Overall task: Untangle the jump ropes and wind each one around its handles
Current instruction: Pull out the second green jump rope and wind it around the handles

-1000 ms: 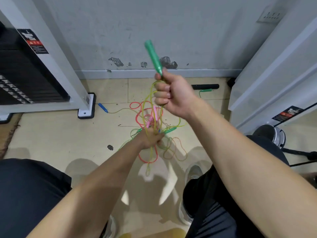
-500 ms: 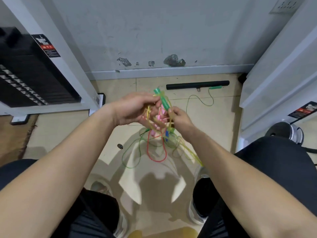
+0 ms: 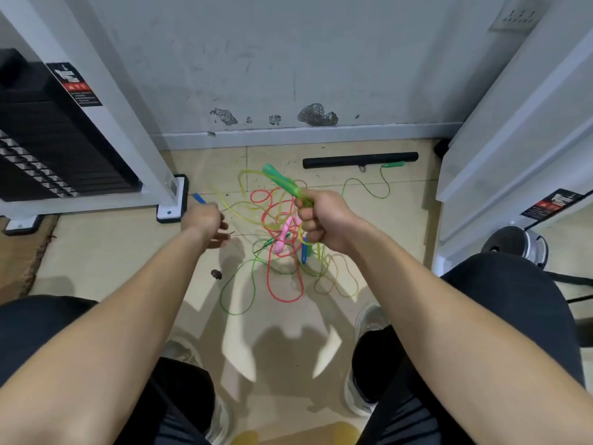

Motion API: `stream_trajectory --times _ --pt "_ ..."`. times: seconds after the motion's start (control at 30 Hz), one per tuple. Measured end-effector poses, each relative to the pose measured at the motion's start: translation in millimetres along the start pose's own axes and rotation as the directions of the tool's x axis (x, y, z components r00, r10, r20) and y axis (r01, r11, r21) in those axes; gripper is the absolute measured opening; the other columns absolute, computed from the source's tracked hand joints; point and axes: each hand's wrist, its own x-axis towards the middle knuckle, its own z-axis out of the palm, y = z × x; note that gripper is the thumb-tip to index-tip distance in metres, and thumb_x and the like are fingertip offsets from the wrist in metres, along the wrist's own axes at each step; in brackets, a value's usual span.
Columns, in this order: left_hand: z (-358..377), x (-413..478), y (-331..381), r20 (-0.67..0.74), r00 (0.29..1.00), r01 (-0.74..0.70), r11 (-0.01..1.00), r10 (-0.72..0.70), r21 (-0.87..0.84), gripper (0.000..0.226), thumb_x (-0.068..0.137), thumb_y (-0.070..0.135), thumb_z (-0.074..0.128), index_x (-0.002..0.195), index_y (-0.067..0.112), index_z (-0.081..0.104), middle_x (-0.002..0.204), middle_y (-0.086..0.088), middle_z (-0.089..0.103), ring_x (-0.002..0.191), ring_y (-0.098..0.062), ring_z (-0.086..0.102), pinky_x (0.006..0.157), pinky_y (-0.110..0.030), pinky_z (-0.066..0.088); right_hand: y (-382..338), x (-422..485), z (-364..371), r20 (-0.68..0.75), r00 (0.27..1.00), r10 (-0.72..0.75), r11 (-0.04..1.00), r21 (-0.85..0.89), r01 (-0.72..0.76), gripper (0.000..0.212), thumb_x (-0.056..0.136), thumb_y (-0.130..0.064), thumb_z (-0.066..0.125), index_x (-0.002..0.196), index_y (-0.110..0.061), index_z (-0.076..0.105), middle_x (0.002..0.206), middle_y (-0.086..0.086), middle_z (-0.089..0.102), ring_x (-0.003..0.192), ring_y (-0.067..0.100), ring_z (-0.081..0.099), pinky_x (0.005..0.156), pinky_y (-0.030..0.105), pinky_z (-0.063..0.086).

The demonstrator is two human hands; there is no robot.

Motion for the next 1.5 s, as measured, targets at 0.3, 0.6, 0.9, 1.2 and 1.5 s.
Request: stream_trajectory --times 0.3,0.6,0.9,1.2,1.5 --pt "99 9 -47 0.564 0.737 -0.588 0.765 0.372 0.264 0.083 0.053 0.061 0.092 0.123 0.028 0.061 0.121 -0.001 0.066 0.113 -0.024 0.063 0.100 -0.043 0.051 -58 -13 28 0.323 0.946 0.032 0.985 0.152 -0.085 0.032 0.104 -0.025 0.031 0.074 -0.020 0.041 0.048 -0.010 0.020 0.035 0.004 0.015 0.037 0.017 0.008" --pt "79 -6 -60 0.606 0.774 -0.520 0.731 0.185 0.441 0.033 0.099 0.035 0.060 0.074 0.016 0.071 0.079 -0.002 0.075 0.082 -0.018 0.067 0.077 -0.030 0.048 -67 -2 -5 -0.109 0.973 -0.204 0.971 0.104 0.215 0.034 0.105 -0.027 0.034 0.073 -0.022 0.043 0.047 -0.010 0.026 0.036 0.007 0.016 0.039 0.018 0.013" --pt "22 -67 22 0.675 0.726 -0.273 0.956 0.132 0.107 0.029 0.105 0.029 0.046 0.083 0.012 0.053 0.057 -0.001 0.055 0.067 -0.031 0.071 0.078 -0.042 0.058 4 40 -52 -0.335 0.829 -0.448 0.753 -0.641 0.148 0.033 0.107 -0.035 0.033 0.083 -0.020 0.051 0.084 0.003 0.057 0.077 0.022 0.050 0.073 0.036 0.040" --pt "29 -94 77 0.631 0.717 -0.146 0.949 0.296 -0.280 0.026 0.106 0.026 0.042 0.088 0.014 0.057 0.065 -0.001 0.054 0.075 -0.029 0.076 0.068 -0.035 0.063 45 8 -4 0.115 0.992 -0.043 0.986 0.163 0.024 0.023 0.103 -0.021 0.042 0.103 -0.008 0.061 0.084 0.016 0.072 0.072 0.032 0.070 0.076 0.039 0.050" --pt "1 -46 49 0.333 0.938 0.040 0.921 0.099 -0.386 0.049 0.107 0.047 0.034 0.088 0.010 0.060 0.073 -0.004 0.069 0.058 -0.020 0.073 0.040 -0.020 0.052 28 -1 4 0.149 0.981 0.121 0.936 0.313 -0.163 0.031 0.103 -0.017 0.025 0.079 -0.018 0.045 0.051 -0.007 0.033 0.035 0.005 0.019 0.036 0.016 0.013"
